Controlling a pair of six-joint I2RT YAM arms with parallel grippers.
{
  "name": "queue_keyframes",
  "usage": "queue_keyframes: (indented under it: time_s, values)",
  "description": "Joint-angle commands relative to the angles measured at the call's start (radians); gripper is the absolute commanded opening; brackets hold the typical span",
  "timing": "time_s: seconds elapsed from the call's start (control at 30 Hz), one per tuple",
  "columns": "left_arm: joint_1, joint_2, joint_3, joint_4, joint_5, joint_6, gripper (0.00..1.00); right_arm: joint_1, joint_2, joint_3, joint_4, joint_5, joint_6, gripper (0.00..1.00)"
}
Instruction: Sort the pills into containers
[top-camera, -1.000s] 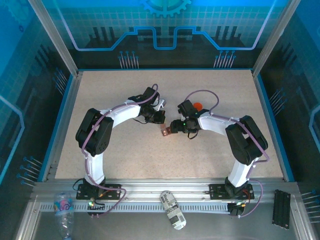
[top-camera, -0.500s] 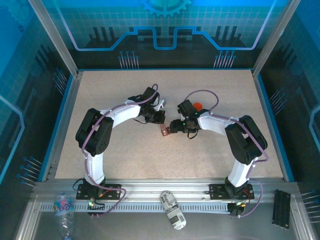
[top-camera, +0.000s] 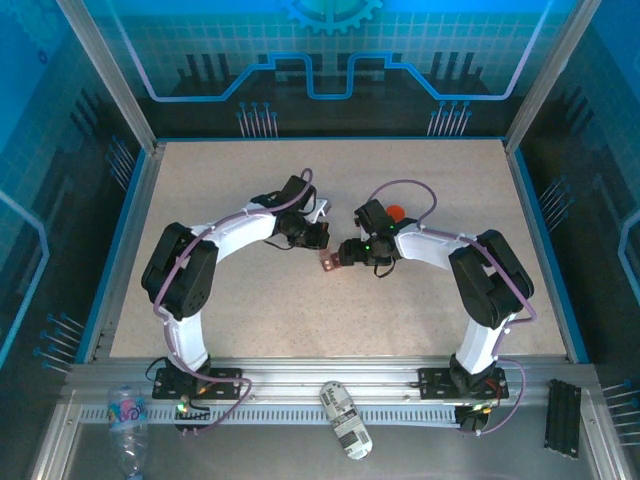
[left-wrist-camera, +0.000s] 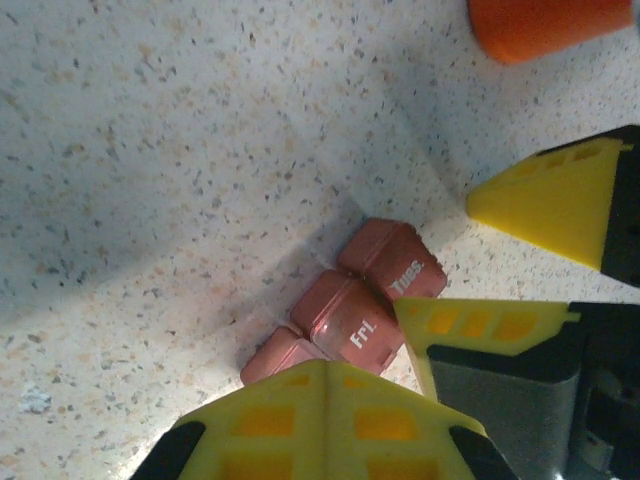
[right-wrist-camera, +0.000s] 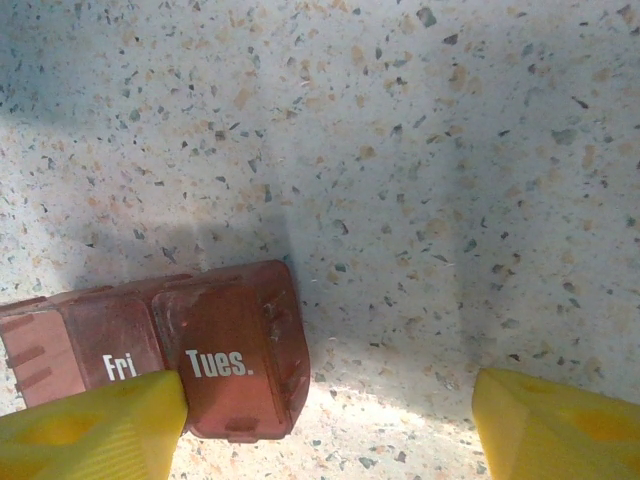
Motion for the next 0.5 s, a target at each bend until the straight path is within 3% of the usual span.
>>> queue_keyframes:
  time_s: [0.0,0.47]
  values:
    - [-0.011,-0.036,-0.035,-0.003,0.028,-0.008,0.00,0.013,0.040,0.006,-0.031,0.013,0.009,0.77]
    - [-0.045,-0.060,-0.084,0.021,0.031,-0.027,0.00,0.013,0.052,0.018,-0.036,0.009,0.012,0.76]
